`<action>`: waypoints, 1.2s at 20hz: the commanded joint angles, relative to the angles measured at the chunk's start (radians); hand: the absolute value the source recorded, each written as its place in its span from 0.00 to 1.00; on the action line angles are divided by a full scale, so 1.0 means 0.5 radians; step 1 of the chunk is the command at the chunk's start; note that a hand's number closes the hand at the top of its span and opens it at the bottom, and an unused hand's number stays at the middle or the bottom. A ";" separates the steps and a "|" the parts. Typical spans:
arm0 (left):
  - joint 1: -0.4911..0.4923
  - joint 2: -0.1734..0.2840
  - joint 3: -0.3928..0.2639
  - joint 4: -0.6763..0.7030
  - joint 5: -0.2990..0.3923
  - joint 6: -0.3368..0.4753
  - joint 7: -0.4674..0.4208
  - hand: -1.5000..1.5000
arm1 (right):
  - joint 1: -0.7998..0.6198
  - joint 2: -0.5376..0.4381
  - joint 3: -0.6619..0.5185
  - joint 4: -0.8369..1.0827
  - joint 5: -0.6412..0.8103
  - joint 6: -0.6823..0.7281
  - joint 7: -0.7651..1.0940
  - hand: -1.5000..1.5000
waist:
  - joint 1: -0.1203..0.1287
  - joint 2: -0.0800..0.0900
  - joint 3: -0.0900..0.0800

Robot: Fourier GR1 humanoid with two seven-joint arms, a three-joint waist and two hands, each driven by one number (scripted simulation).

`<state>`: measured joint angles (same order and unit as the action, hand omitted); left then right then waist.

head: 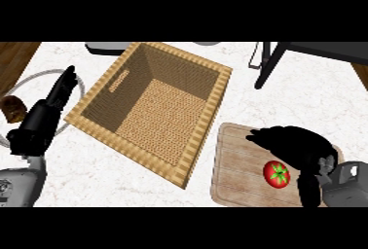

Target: Pick the tomato from the cutting board and place it in the basket

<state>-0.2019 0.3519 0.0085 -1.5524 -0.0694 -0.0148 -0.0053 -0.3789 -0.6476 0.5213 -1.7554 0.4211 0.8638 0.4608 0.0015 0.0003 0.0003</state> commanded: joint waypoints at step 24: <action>0.159 -0.192 0.090 -0.182 -0.175 -0.103 -0.001 0.50 | 0.325 0.294 -0.188 0.343 0.869 -0.189 -0.636 0.00 | 0.006 -0.003 0.000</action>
<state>-0.1905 0.2787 0.0716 -1.5494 -0.1367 -0.0737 -0.0273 -0.2337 -0.5051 0.4403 -1.6189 0.8052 0.7922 0.1718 0.0012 -0.0001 0.0000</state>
